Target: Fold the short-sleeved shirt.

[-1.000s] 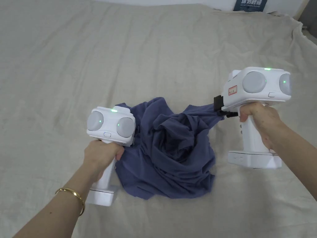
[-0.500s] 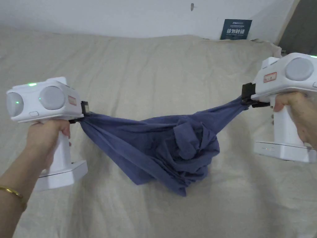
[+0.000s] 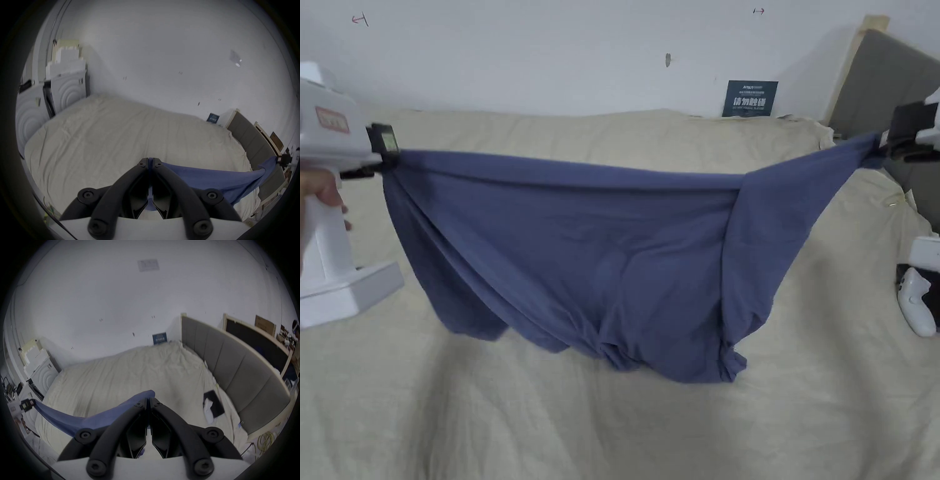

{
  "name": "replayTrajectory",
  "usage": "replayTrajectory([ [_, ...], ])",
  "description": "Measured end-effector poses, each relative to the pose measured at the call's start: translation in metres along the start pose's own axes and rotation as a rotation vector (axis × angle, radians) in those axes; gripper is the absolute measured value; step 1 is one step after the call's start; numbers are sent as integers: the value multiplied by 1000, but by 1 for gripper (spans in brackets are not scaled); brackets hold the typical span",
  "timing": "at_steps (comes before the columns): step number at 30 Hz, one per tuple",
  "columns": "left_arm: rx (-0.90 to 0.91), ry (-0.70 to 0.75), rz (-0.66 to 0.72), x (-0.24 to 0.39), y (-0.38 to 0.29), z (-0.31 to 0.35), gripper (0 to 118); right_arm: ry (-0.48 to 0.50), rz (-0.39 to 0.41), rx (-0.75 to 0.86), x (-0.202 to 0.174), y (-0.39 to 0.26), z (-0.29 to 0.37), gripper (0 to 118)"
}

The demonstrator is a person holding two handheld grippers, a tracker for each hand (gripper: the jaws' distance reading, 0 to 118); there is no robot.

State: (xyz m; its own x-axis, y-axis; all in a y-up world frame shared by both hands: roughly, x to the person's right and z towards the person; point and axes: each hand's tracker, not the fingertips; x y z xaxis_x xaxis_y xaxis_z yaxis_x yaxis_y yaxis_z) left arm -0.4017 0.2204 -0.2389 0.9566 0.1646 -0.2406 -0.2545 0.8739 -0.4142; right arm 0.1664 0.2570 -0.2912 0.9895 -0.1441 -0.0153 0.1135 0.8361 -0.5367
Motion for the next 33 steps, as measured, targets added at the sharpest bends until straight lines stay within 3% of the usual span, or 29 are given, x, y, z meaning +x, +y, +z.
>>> replayTrajectory([
  [7, 218, -64, -16, 20, 99, 62, 0, -4, 32, 188, -19, 69, 70, 1],
  [12, 340, -14, -82, 38, 154, 89, 0, -11, 45, 243, -36, 111, 90, 1],
  [16, 387, 62, -155, 57, 183, 89, 0, -64, 107, 274, -45, 146, 78, 1],
  [21, 420, 194, -274, 85, 206, 61, 0, -128, 138, 301, -69, 177, 55, 1],
  [27, 397, 229, -273, 107, 234, 2, 0, -204, 141, 344, -86, 220, 12, 1],
  [33, 388, 219, -231, 130, 263, -74, 0, -253, 143, 411, -81, 279, -37, 1],
])
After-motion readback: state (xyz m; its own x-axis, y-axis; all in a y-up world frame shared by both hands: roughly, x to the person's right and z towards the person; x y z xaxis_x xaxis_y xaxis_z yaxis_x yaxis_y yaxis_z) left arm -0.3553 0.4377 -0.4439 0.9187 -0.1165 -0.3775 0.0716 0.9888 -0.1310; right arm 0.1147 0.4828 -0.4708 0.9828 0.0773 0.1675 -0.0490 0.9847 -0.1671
